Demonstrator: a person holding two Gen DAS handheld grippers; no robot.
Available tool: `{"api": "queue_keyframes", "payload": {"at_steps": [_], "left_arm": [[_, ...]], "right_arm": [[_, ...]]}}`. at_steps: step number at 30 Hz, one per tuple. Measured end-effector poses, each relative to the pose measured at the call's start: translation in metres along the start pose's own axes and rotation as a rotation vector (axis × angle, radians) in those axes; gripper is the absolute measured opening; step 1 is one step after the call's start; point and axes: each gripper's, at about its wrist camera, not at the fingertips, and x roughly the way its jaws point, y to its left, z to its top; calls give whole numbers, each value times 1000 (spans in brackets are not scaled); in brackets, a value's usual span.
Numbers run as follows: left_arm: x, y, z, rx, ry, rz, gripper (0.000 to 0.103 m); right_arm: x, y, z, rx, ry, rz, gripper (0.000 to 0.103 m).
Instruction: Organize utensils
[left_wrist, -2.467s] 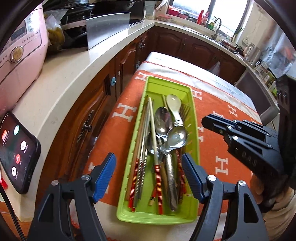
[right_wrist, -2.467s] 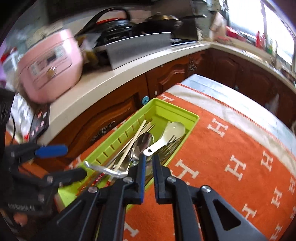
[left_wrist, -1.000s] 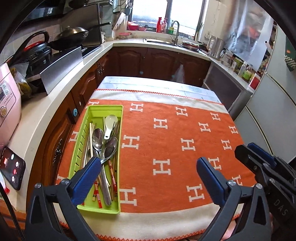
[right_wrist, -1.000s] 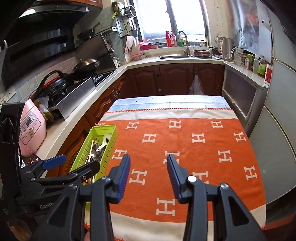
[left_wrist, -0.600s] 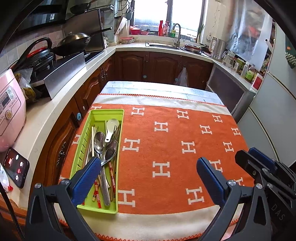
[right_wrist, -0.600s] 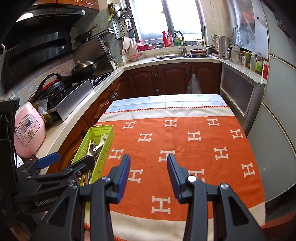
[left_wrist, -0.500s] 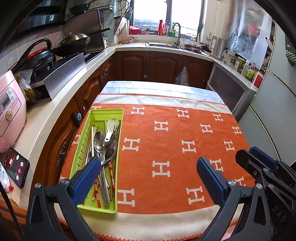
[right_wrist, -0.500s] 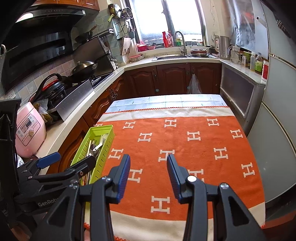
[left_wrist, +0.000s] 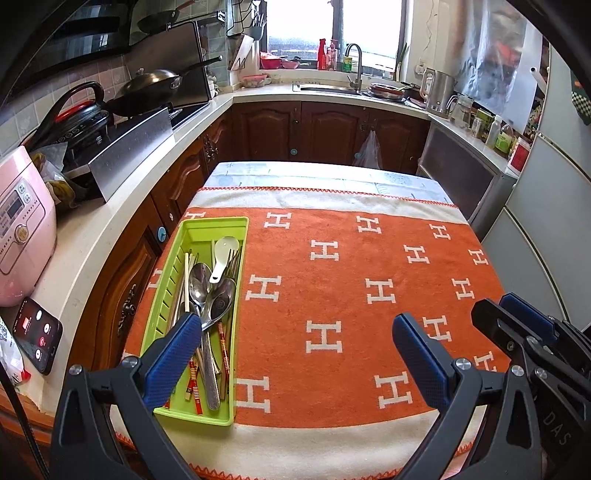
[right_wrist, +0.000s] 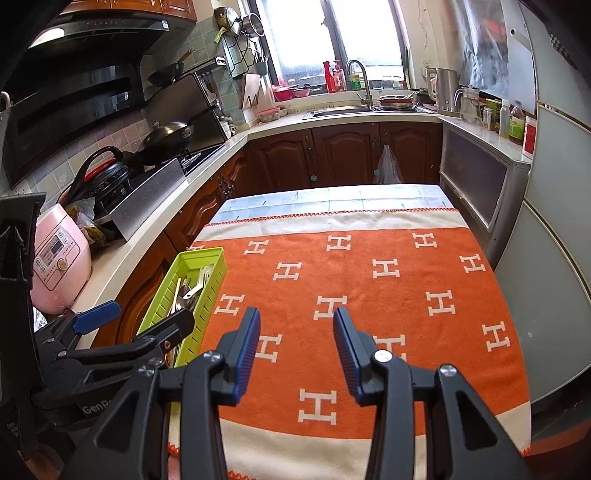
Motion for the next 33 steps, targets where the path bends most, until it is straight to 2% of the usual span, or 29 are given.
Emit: {"api": "queue_keyframes", "payload": {"at_steps": [33], "left_arm": [[-8,-3,4,0,16,3,102]], "right_arm": [[-10,3,-1,-4,-33,-17,41]]}}
